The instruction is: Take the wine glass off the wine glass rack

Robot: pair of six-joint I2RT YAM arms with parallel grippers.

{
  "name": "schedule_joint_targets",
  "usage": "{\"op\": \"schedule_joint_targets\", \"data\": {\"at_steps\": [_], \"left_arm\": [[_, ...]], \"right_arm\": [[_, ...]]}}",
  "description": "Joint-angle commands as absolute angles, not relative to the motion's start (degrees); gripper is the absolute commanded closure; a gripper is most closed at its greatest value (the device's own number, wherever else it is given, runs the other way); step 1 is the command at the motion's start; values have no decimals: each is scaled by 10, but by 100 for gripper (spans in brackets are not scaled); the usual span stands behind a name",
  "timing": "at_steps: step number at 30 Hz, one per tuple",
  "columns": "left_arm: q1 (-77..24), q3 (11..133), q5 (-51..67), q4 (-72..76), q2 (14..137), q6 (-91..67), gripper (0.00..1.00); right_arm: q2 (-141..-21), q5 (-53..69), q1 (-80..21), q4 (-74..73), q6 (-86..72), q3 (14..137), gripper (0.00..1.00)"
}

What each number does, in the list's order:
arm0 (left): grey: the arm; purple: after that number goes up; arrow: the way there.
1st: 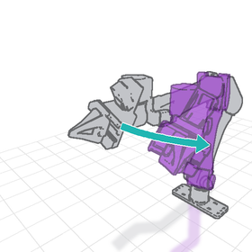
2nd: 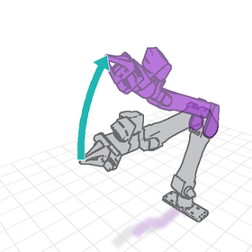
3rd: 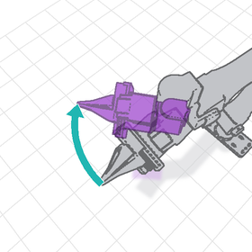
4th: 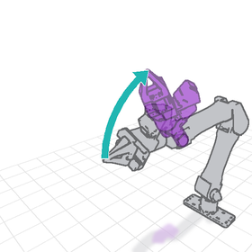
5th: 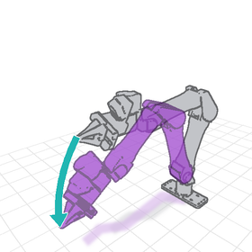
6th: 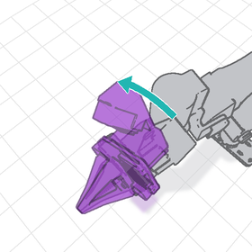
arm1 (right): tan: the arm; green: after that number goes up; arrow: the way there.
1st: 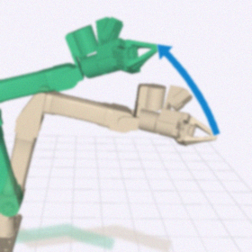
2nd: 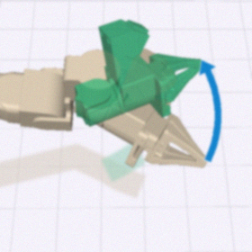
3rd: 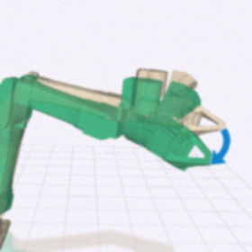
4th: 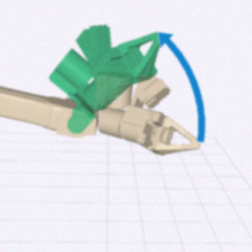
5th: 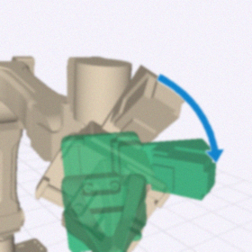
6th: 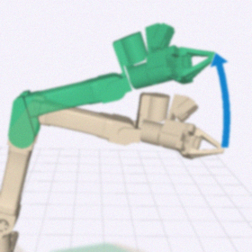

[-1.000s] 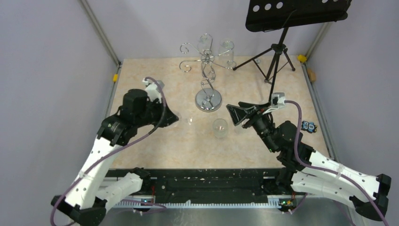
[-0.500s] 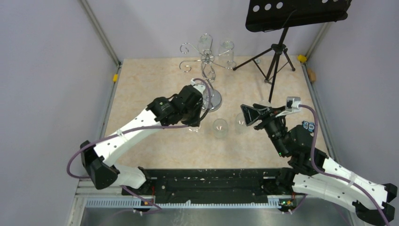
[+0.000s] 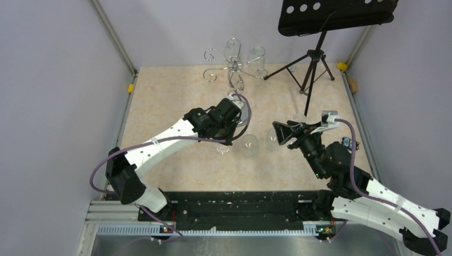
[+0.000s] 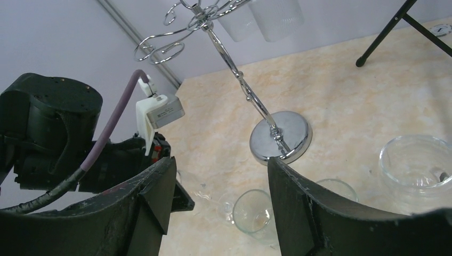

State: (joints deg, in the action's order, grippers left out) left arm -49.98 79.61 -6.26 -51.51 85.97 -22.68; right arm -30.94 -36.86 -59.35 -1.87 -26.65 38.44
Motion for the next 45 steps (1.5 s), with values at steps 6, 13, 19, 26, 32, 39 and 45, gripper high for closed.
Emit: {"op": "schedule_joint_targets", "data": {"at_steps": [6,13,19,26,32,39,45], "left_arm": [[-500,812,-55,-493,879,-212,86],[-500,820,-80,-504,870,-207,65],[-500,849,-108,-523,839,-190,49],[-497,822,-128,-468,747,-173,36],[-467,803,-127,-423,683,-170,23],[-389,772,-104,-382,638,-165,18],[-339,730,-88,-353,596,-174,17]], "right_arm": [[-295,-378,-592,-28,-275,406,36],[-298,-380,-592,-27,-275,406,35],[-294,-382,-592,-26,-279,408,34],[-304,-371,-591,-28,-294,431,28],[-370,-362,-589,-19,-257,518,10],[-510,-61,-360,-27,-362,637,9],[-599,105,-209,66,-496,649,35]]}}
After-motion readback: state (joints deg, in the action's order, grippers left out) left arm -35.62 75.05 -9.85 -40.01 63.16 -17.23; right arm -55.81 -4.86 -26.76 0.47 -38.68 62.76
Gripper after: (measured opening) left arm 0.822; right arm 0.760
